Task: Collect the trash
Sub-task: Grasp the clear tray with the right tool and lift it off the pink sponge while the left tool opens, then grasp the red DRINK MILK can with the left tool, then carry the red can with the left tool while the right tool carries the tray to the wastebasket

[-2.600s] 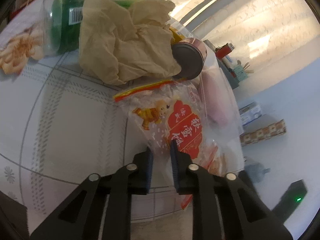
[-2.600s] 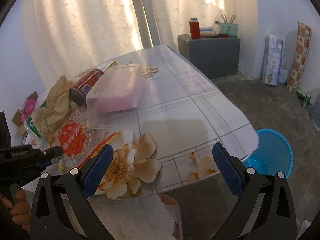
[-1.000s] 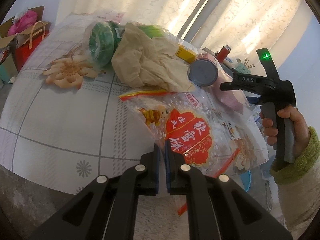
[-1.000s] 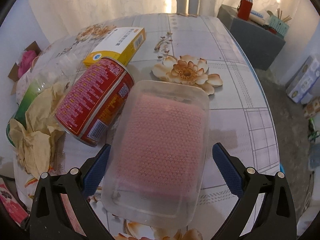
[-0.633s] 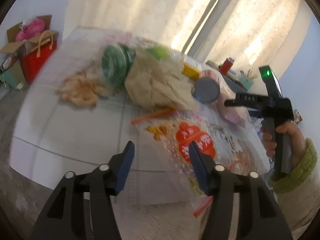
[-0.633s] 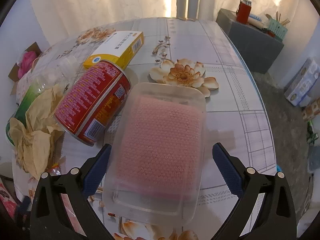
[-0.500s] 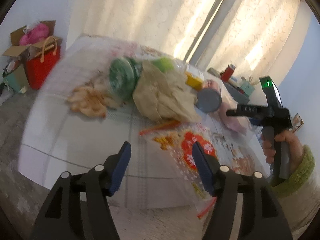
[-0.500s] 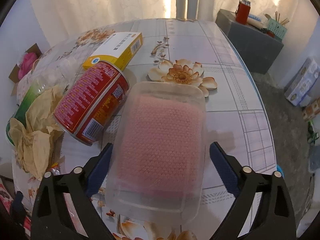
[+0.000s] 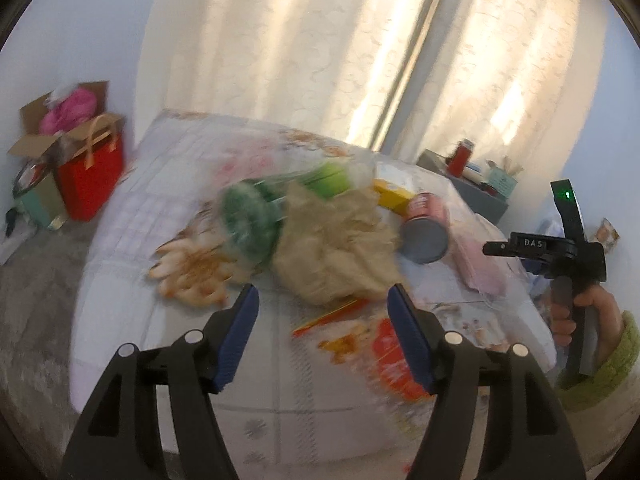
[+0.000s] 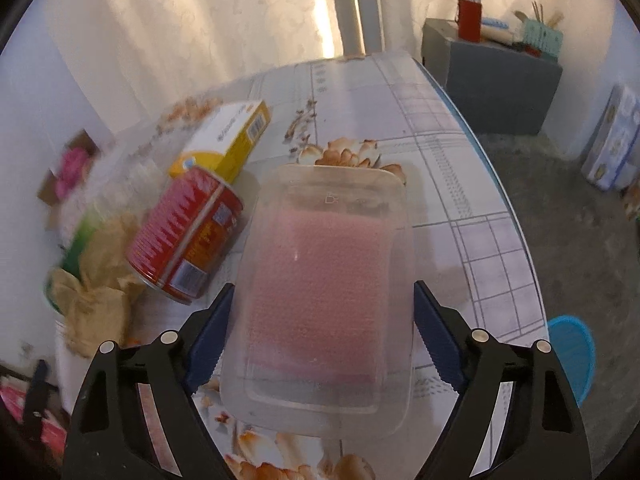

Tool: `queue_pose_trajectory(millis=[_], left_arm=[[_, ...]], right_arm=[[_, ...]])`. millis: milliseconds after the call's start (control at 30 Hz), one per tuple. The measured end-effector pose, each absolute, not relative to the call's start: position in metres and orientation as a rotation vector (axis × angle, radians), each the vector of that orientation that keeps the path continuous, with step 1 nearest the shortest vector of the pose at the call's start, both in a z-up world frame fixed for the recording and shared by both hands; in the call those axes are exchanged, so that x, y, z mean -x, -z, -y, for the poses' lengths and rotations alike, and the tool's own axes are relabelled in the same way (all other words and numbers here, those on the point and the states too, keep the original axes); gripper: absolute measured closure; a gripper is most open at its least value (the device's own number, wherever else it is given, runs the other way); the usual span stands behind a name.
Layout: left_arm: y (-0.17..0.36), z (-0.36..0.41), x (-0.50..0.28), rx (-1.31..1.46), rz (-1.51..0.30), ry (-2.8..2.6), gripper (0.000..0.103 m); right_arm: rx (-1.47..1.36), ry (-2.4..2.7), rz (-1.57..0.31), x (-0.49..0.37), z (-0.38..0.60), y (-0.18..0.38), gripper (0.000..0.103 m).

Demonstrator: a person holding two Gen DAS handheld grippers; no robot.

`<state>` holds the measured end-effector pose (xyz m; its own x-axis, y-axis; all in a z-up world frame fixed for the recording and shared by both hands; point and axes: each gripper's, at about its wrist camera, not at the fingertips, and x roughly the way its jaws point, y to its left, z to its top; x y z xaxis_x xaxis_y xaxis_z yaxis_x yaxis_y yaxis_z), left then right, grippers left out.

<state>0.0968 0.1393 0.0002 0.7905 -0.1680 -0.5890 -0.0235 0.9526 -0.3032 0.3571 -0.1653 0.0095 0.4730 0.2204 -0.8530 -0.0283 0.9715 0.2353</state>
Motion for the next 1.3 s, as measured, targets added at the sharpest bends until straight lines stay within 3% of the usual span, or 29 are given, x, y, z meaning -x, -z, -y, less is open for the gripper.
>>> queue_pose_trajectory(millis=[333, 867, 1033, 1300], left_arm=[[-0.029, -0.087, -0.186, 0.285, -0.781, 0.357, 0.026], [0.001, 0.016, -0.308, -0.231, -0.983, 0.285, 0.022], [0.018, 0.02, -0.328, -0.272, -1.062, 0.27, 0.037], [0.02, 0.02, -0.334, -0.263, -1.068, 0.246, 0.039]], right_arm=[[-0.66, -0.299, -1.004, -0.348, 0.242, -0.004, 0.023], [-0.593, -0.249, -0.954, -0.331, 0.258, 0.001, 0.023], [-0.587, -0.246, -0.938, -0.33, 0.263, 0.002, 0.023], [-0.613, -0.232, -0.934, -0.326, 0.275, 0.008, 0.023]])
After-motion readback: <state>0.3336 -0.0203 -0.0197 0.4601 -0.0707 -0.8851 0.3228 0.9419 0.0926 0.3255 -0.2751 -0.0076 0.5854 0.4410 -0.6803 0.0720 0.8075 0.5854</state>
